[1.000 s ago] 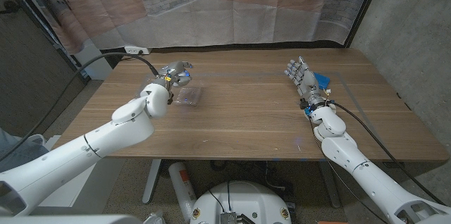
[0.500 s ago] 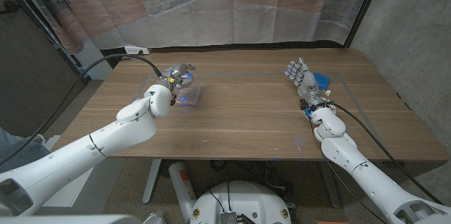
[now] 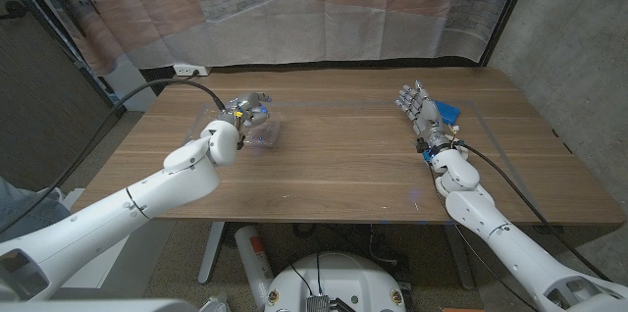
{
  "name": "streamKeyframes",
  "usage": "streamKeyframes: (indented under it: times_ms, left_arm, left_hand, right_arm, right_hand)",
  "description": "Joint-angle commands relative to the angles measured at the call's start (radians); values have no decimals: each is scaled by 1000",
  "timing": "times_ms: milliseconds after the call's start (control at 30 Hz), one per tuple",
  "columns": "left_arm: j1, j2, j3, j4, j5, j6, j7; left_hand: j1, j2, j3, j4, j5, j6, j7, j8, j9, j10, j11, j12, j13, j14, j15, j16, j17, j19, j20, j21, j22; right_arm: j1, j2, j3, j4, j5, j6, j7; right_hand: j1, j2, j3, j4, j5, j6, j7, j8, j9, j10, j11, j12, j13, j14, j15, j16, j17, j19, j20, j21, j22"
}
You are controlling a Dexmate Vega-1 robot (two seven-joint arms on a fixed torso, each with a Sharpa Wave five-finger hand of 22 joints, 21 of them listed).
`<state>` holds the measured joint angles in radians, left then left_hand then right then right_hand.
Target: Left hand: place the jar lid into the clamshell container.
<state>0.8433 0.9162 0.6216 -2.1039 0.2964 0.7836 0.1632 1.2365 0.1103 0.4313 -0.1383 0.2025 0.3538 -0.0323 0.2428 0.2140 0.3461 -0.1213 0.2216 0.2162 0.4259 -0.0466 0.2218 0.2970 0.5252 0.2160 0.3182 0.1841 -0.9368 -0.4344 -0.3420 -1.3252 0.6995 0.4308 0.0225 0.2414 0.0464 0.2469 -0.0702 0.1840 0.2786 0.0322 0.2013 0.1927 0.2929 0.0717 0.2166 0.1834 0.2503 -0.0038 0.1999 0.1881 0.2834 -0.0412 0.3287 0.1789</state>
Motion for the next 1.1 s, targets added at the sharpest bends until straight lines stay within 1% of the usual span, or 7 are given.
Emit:
streamKeyframes:
  times_ms: [33,400,600,633,733,933,1100]
  left_arm:
    - [-11,-13,17,26,-8,-15,-2]
    - [-13,-22,28,42,-12,-19,-2]
    - [-13,-25,32,46,-14,-14,-2]
    - [-13,-26,32,47,-14,-13,-2]
    - [-9,-25,30,50,-19,-16,1]
    - [-5,-24,24,55,-27,-21,8]
    - [-14,-24,31,61,-24,-22,2]
  left_hand:
    - [4,8,7,1,3,10,-4,-5,2,5,1,0,5,6,-46,-2,2,120,-123,7,3]
    - [4,9,8,0,3,9,-3,-7,2,7,-2,0,5,5,-47,-3,2,119,-123,6,3]
    - [4,8,8,0,3,9,-3,-8,2,5,3,-2,5,5,-48,-3,1,119,-122,6,3]
    - [4,8,8,0,3,8,-3,-8,2,5,-1,-2,5,5,-47,-3,1,119,-122,5,3]
    - [3,8,8,0,3,8,-2,-8,2,5,-1,-2,5,5,-47,-3,1,118,-121,5,3]
    - [3,8,9,0,3,10,-2,-9,2,6,-1,-2,5,4,-45,-4,1,117,-121,4,3]
    - [3,8,9,0,3,11,-4,-9,2,6,-1,-3,5,4,-45,-4,1,117,-120,4,3]
  right_arm:
    - [11,6,-4,13,-2,1,4]
    - [10,0,-2,7,-2,-5,3]
    - [10,-2,-1,7,-1,-7,2]
    - [10,-2,-1,6,-1,-7,2]
    - [10,-3,-1,7,-1,-9,2]
    - [16,0,-4,14,-2,-10,5]
    - [22,5,-7,22,-3,-8,7]
  right_hand:
    - [6,11,3,-6,-2,8,1,-1,2,7,1,1,5,6,-1,-3,5,6,-9,-7,5]
    - [6,11,2,-7,-2,8,0,-1,2,6,-3,0,5,6,-2,-3,5,7,-9,-10,5]
    - [6,11,2,-7,-2,8,0,-1,2,6,-1,0,5,6,0,-3,5,8,-9,-11,5]
    - [6,11,2,-8,-2,8,1,-1,2,7,-2,0,5,6,0,-3,5,8,-9,-12,5]
    - [6,11,2,-8,-2,8,0,-1,2,7,-4,0,5,6,-1,-3,5,8,-9,-12,5]
    - [5,12,2,-8,-2,8,0,-1,2,6,-3,0,5,5,0,-3,5,9,-9,-14,5]
    - [5,12,2,-8,-2,7,-1,-2,2,6,-3,0,5,6,0,-3,5,9,-9,-15,5]
